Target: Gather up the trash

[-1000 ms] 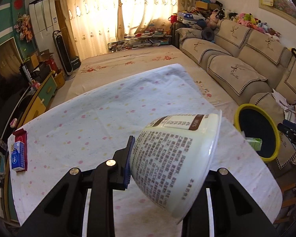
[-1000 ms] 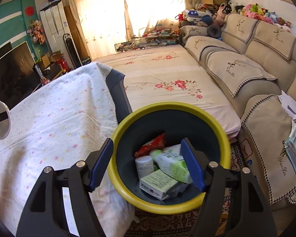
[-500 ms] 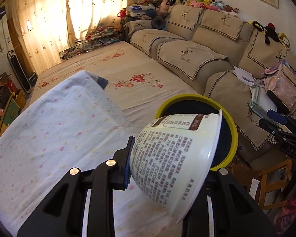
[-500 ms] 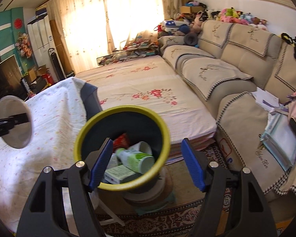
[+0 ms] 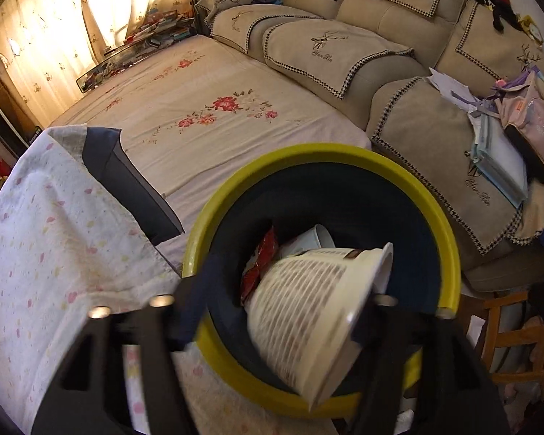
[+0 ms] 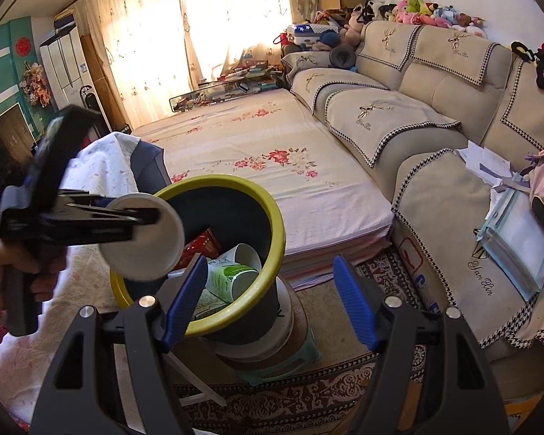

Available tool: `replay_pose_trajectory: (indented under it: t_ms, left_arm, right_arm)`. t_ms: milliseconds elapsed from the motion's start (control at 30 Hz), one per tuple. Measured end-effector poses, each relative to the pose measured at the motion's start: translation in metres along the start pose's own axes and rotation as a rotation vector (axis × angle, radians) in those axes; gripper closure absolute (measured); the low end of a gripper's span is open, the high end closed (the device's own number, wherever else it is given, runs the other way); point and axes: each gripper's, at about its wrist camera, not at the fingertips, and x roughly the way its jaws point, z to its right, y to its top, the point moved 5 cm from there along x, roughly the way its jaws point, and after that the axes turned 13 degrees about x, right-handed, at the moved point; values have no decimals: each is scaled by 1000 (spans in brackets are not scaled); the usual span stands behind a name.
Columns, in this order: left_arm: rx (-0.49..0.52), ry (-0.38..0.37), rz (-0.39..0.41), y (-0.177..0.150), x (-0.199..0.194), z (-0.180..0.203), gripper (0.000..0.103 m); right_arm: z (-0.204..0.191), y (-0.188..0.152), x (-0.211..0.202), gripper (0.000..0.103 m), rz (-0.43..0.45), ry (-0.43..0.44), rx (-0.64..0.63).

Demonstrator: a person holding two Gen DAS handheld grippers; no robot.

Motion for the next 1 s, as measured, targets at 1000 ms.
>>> replay_pose_trajectory:
  t_ms: [1000]
  left_arm:
    - [-654,563,237,-418,-337,-143,5]
  right_arm:
    - [-180,-58,-104,7,102,279,-291]
